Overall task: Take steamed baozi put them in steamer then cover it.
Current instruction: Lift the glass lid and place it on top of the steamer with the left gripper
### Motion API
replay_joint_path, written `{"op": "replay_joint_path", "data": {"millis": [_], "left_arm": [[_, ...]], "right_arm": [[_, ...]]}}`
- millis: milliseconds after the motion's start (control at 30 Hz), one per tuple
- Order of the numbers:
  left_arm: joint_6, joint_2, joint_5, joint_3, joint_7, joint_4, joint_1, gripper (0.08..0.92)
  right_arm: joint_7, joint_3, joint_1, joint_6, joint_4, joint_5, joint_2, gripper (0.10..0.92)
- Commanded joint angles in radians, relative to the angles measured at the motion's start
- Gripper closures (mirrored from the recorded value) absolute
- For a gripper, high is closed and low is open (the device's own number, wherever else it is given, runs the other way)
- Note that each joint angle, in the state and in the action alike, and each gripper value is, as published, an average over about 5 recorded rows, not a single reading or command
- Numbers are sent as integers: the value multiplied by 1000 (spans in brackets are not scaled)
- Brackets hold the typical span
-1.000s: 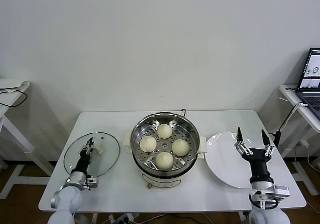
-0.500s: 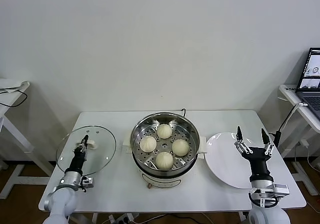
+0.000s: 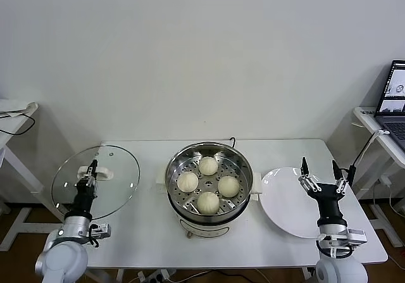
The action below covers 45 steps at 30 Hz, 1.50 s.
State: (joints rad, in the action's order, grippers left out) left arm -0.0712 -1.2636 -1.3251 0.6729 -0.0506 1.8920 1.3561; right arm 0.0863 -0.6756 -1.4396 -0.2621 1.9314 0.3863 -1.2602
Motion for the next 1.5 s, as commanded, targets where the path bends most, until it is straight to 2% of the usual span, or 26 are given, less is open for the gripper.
{"op": "replay_joint_path", "data": {"millis": [33,400,667,1033,1500], "left_arm": [[-290,91,30,-202,201,345,64,812],[-473,129,-101,-517,278,348,-96,812],[-610,121,-121,-715,337,282,-253,812],[-693,9,-165,-875,372,136,-365,812],[-714,-115,-216,-898,378,21,-401,812]], "right_arm": [[-3,-6,6,-9,-19,1,1,203],[-7,-15,27,-18,-51,-8,-17,203],[-9,-12,40,-29,-80,-31,-43,203],[-9,-17,44,-34,-102,-50,-59,203],[-10,-18,49,-49,-136,-76,-66,203]]}}
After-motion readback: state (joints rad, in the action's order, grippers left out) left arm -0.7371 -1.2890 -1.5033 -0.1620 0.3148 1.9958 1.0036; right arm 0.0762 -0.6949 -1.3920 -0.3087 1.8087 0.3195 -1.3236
